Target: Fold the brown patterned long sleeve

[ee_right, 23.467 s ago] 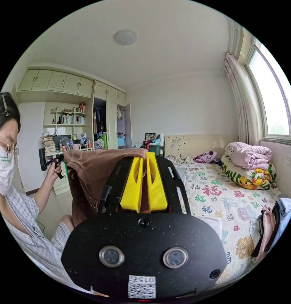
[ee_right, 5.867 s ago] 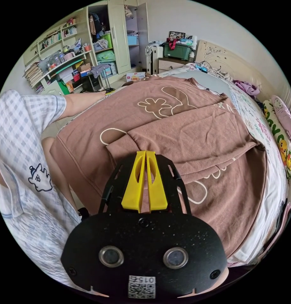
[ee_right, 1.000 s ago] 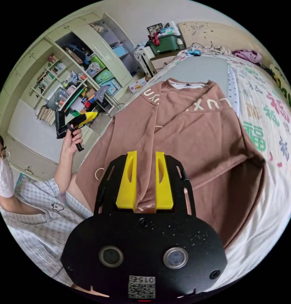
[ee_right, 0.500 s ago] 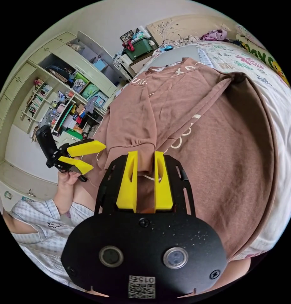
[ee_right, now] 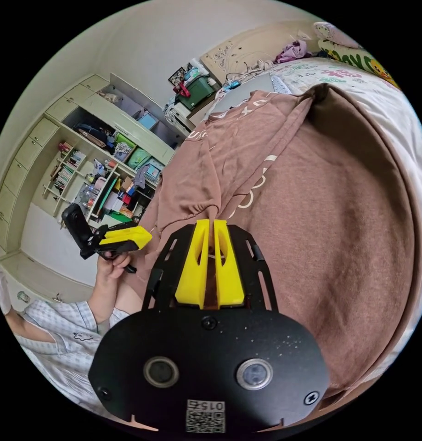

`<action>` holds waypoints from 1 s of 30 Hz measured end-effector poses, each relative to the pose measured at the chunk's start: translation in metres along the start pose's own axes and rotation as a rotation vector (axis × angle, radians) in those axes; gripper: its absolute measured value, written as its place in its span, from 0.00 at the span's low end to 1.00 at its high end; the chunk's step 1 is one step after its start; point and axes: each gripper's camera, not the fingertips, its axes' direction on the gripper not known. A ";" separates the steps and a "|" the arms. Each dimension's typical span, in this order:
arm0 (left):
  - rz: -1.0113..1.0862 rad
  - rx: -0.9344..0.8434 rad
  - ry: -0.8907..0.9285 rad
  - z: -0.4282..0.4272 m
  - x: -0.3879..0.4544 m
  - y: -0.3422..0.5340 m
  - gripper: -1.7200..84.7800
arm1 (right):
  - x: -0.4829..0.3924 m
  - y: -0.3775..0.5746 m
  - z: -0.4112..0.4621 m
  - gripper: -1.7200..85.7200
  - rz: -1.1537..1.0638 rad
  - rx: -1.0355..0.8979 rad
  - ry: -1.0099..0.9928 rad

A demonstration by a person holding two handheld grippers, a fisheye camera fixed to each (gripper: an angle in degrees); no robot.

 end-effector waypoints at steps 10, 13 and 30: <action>-0.168 -0.148 -0.060 0.057 -0.017 -0.017 0.16 | -0.019 0.010 -0.004 0.03 -0.032 0.005 0.038; -0.182 -0.119 -0.037 0.054 -0.021 -0.014 0.12 | -0.024 0.013 -0.003 0.03 -0.031 0.006 0.035; -0.134 -0.101 -0.019 0.023 -0.033 -0.007 0.10 | -0.075 0.022 -0.022 0.07 -0.165 -0.038 0.118</action>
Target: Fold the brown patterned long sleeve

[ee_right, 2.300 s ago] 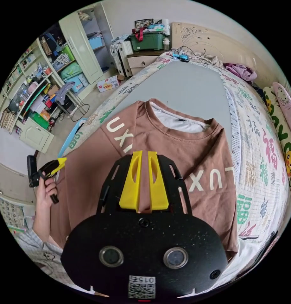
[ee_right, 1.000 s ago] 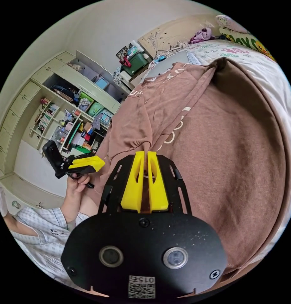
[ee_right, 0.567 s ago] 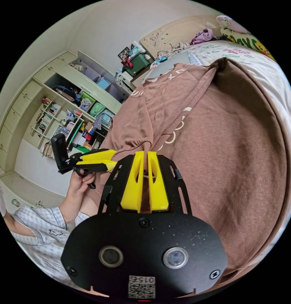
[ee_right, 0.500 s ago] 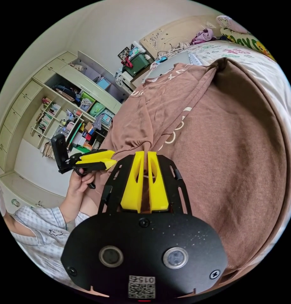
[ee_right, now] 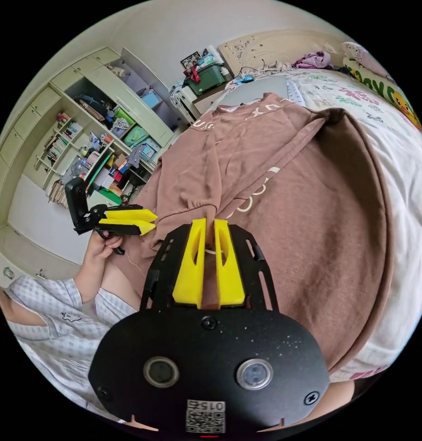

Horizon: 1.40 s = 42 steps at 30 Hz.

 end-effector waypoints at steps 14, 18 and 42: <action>-0.473 0.162 -0.238 -0.041 -0.335 -0.180 0.18 | 0.063 -0.276 0.063 0.17 -0.123 0.074 0.251; -0.499 0.103 -0.283 0.001 -0.380 -0.214 0.20 | 0.087 -0.333 0.128 0.19 -0.074 0.000 0.297; -0.388 0.190 -0.326 -0.090 -0.348 -0.240 0.02 | 0.069 -0.318 0.054 0.01 0.009 0.157 0.238</action>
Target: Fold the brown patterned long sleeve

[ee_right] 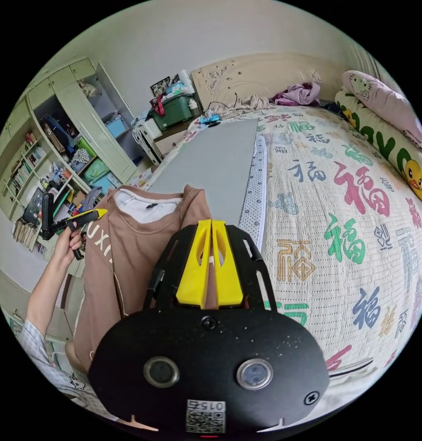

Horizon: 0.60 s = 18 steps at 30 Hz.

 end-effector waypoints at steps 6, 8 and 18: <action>0.002 0.198 0.088 -0.083 0.003 0.001 0.02 | -0.009 0.009 -0.093 0.01 -0.051 0.167 -0.068; 0.053 0.235 0.122 -0.108 0.010 0.016 0.02 | -0.014 0.029 -0.128 0.01 -0.106 0.199 -0.130; 0.081 0.053 0.440 -0.204 0.025 0.349 0.04 | 0.002 0.365 -0.273 0.02 -0.098 0.016 -0.363</action>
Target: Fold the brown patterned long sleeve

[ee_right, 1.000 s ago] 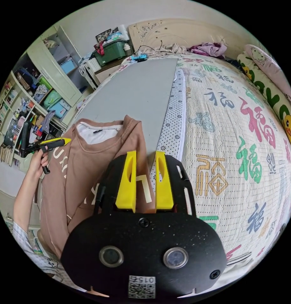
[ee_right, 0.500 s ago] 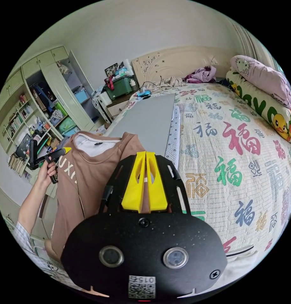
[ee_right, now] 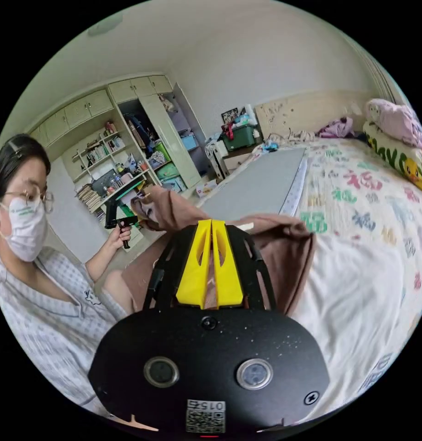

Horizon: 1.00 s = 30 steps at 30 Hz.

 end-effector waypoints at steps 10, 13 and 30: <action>-0.415 0.063 -0.018 -0.020 0.004 0.154 0.12 | 0.009 0.135 -0.042 0.11 0.347 0.053 0.049; -0.407 0.061 -0.051 -0.017 0.007 0.146 0.14 | 0.004 0.120 -0.016 0.16 0.309 -0.068 0.032; -0.463 0.074 0.110 0.002 0.008 0.146 0.09 | 0.021 0.129 0.005 0.08 0.371 -0.074 -0.039</action>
